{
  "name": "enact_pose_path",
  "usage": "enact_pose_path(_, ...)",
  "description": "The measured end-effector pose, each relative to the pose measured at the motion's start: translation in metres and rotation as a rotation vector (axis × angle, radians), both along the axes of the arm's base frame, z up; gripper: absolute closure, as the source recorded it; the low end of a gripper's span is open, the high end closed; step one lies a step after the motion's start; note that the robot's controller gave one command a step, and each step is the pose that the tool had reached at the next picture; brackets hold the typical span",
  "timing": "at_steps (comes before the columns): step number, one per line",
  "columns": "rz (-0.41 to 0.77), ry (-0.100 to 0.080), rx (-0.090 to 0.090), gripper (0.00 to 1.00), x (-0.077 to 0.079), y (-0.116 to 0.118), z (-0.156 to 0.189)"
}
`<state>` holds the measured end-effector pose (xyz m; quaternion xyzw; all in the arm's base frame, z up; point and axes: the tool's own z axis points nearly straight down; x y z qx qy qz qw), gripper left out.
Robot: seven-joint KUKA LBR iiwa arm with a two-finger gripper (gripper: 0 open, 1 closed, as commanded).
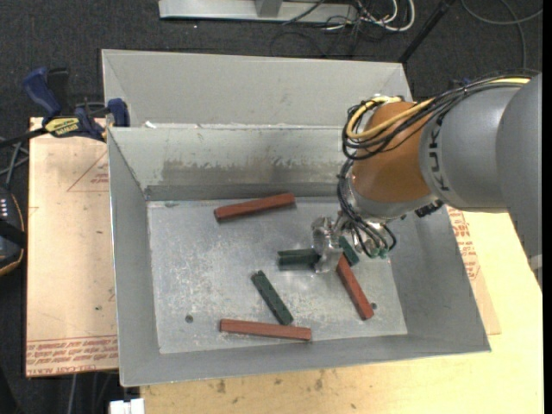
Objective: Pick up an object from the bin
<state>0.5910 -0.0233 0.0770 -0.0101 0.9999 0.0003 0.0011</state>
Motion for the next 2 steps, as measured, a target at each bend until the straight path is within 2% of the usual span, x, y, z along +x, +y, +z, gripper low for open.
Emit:
enact_pose_path(1,0.005,-0.003,-0.001,1.00,0.0022,-0.0149,0.1526)
enact_pose_path(2,0.006,-0.001,0.000,1.00,0.0017,-0.0147,0.1516)
